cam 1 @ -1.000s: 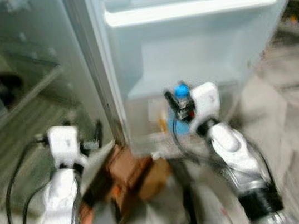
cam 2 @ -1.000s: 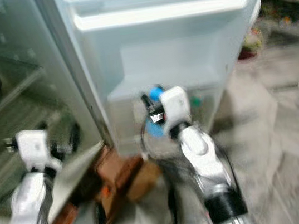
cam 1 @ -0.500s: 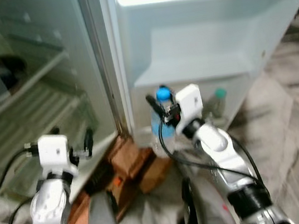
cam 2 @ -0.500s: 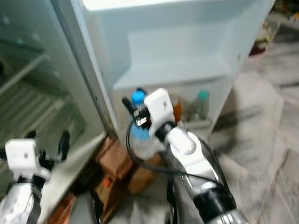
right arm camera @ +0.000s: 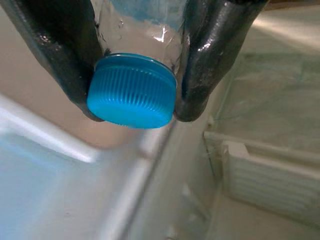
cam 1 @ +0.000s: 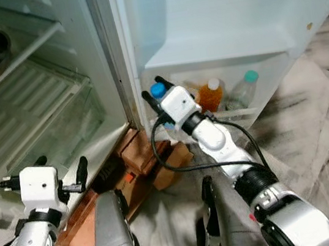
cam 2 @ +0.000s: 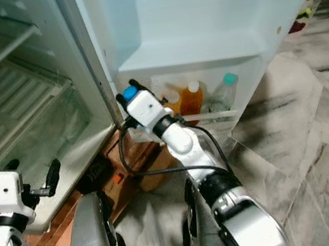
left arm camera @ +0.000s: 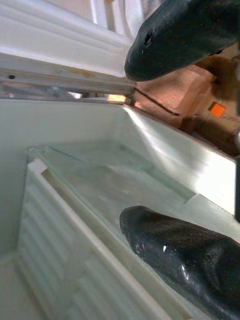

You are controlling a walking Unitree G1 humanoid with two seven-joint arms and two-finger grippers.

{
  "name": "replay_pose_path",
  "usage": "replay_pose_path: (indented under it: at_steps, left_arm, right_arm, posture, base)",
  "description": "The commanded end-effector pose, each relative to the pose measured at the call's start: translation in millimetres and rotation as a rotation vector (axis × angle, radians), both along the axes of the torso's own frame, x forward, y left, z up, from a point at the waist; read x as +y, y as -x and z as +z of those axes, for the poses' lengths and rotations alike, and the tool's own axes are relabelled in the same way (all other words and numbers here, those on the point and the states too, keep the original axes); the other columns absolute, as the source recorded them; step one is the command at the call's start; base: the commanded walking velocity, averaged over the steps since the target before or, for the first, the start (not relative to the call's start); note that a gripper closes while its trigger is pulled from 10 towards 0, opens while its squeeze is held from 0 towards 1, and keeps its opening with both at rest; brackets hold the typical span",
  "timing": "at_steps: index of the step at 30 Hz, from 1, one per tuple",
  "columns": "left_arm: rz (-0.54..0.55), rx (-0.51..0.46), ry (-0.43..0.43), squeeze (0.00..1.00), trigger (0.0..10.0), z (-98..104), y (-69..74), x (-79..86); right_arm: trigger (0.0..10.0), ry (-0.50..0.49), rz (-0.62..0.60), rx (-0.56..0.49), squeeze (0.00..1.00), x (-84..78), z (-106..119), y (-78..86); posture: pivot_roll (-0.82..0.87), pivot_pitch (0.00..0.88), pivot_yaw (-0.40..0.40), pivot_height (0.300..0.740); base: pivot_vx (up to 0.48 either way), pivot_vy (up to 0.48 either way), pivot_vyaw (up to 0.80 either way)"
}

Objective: Restocking fridge

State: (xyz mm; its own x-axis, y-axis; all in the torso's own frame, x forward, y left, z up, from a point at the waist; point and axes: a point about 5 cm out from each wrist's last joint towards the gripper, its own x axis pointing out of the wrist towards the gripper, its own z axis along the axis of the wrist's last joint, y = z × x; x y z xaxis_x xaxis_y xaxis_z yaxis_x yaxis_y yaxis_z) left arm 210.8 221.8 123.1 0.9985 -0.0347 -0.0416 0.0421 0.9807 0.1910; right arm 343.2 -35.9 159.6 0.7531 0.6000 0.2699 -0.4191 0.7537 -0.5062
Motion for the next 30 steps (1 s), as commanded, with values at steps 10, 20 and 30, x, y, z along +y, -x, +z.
replay_pose_path:
  at_steps: [10,20,30]
  left_arm:
    - [0.006,0.023,-0.010,0.00,10.0,10.6,20.8,0.5]
    - [0.016,0.038,-0.021,0.00,10.0,19.4,33.2,-1.7]
    - [0.012,0.029,-0.061,0.00,10.0,30.9,44.8,-4.1]
  right_arm:
    - [10.0,0.126,-0.057,-0.294,0.00,19.6,18.8,-2.7]
    - [10.0,0.200,-0.072,-0.550,0.00,32.3,27.8,-1.0]
    - [10.0,0.137,-0.110,-0.585,0.00,43.8,40.6,-2.5]
  posture:
    - [0.30,0.395,-0.042,0.543]
    - [0.32,0.438,-0.045,0.543]
    - [0.36,0.466,-0.049,0.543]
  base:
    - [0.000,0.000,0.00]
    - [0.000,0.000,0.00]
    - [0.000,0.000,0.00]
